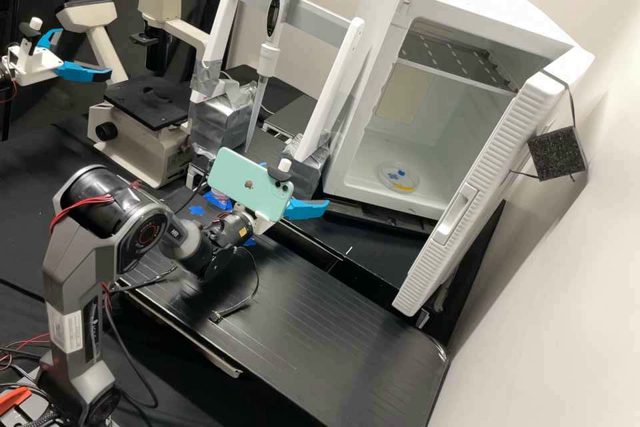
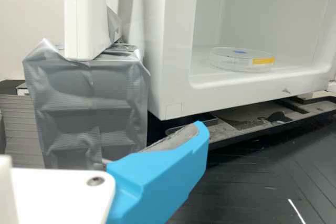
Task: Close the door
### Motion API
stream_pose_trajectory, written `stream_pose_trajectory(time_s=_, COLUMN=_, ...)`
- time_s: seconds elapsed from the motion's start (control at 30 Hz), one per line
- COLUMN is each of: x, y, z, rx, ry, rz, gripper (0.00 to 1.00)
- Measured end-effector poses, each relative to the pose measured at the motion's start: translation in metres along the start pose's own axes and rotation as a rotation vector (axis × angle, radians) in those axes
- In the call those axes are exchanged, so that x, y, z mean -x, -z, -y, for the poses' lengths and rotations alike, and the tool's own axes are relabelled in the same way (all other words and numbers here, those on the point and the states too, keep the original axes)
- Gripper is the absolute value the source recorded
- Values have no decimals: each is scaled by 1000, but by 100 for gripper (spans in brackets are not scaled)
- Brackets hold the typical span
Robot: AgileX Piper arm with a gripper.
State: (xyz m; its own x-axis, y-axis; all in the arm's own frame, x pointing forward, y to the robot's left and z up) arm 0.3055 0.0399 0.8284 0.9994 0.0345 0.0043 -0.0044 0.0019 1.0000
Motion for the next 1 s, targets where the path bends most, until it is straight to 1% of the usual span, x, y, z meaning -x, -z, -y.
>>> stream_pose_trajectory(time_s=0.27, x=0, y=0, z=0, rx=0, ry=-1, rz=-1, gripper=100)
stream_pose_trajectory(time_s=0.37, x=9, y=-6, z=-3, rx=14, ry=-8, rz=2, gripper=100)
stream_pose_trajectory(time_s=0.43, x=20, y=-10, z=-7, rx=14, ry=-24, rz=3, gripper=100)
stream_pose_trajectory(time_s=0.53, x=39, y=-15, z=-23, rx=-11, ry=-100, rz=-12, gripper=100)
stream_pose_trajectory(time_s=0.63, x=60, y=-19, z=-39, rx=-37, ry=-179, rz=-46, gripper=100)
stream_pose_trajectory(time_s=0.7, x=75, y=-21, z=-57, rx=-54, ry=-254, rz=-75, gripper=100)
stream_pose_trajectory(time_s=0.73, x=82, y=-23, z=-67, rx=-56, ry=-297, rz=-84, gripper=100)
stream_pose_trajectory(time_s=0.77, x=86, y=-24, z=-73, rx=-65, ry=-321, rz=-87, gripper=100)
stream_pose_trajectory(time_s=0.8, x=91, y=-26, z=-81, rx=-66, ry=-352, rz=-84, gripper=100)
stream_pose_trajectory(time_s=0.83, x=96, y=-27, z=-87, rx=-74, ry=-375, rz=-86, gripper=100)
stream_pose_trajectory(time_s=0.97, x=109, y=-41, z=-112, rx=-97, ry=-473, rz=-42, gripper=100)
stream_pose_trajectory(time_s=1.0, x=111, y=-45, z=-122, rx=-102, ry=-511, rz=-29, gripper=100)
